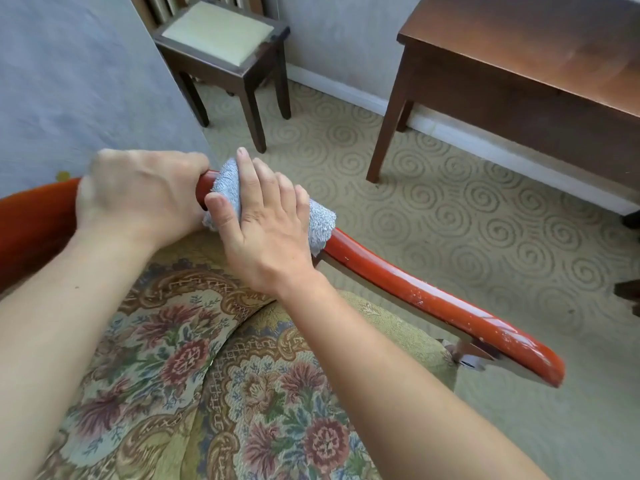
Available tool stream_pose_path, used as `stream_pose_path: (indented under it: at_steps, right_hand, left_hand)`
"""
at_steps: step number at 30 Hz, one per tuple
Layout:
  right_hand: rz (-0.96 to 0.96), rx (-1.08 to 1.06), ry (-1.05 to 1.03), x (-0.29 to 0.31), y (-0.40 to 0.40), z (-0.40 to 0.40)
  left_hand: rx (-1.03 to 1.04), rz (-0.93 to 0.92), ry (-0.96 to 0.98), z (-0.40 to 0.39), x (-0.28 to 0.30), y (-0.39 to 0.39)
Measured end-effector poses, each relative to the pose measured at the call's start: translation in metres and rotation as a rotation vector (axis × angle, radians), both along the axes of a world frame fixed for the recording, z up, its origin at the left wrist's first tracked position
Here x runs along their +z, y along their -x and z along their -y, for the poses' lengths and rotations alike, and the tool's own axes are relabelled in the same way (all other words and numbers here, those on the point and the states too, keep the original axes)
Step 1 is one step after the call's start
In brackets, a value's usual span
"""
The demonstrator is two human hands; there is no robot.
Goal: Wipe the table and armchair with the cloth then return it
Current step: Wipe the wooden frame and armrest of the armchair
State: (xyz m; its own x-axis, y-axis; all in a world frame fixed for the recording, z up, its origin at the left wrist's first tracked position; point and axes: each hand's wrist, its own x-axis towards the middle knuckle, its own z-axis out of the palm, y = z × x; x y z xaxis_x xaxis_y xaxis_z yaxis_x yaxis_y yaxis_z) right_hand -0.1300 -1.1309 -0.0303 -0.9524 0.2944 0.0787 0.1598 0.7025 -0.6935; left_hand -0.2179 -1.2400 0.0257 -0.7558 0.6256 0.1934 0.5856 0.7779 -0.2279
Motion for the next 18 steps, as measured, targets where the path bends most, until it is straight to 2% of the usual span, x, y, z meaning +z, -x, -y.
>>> stream_pose_path:
  at_steps: [3, 11, 13, 16, 18]
  right_hand:
    - [0.038, 0.021, -0.115, -0.013, -0.024, -0.022]
    - [0.332, -0.039, -0.37, -0.046, -0.126, -0.087]
    - [0.356, -0.054, -0.346, -0.045, -0.125, -0.085]
    - [0.378, -0.102, -0.193, -0.042, -0.105, -0.073]
    - [0.354, -0.081, -0.083, -0.038, -0.083, -0.066]
  left_hand:
    - [-0.004, 0.064, -0.013, 0.002, -0.003, 0.003]
    - [-0.101, 0.109, 0.039, 0.008, -0.01, 0.011]
    - [-0.081, 0.064, 0.089, 0.004, -0.006, 0.007]
    - [0.042, -0.076, 0.162, -0.005, 0.0, -0.006]
    - [0.069, -0.095, 0.206, -0.012, -0.001, -0.018]
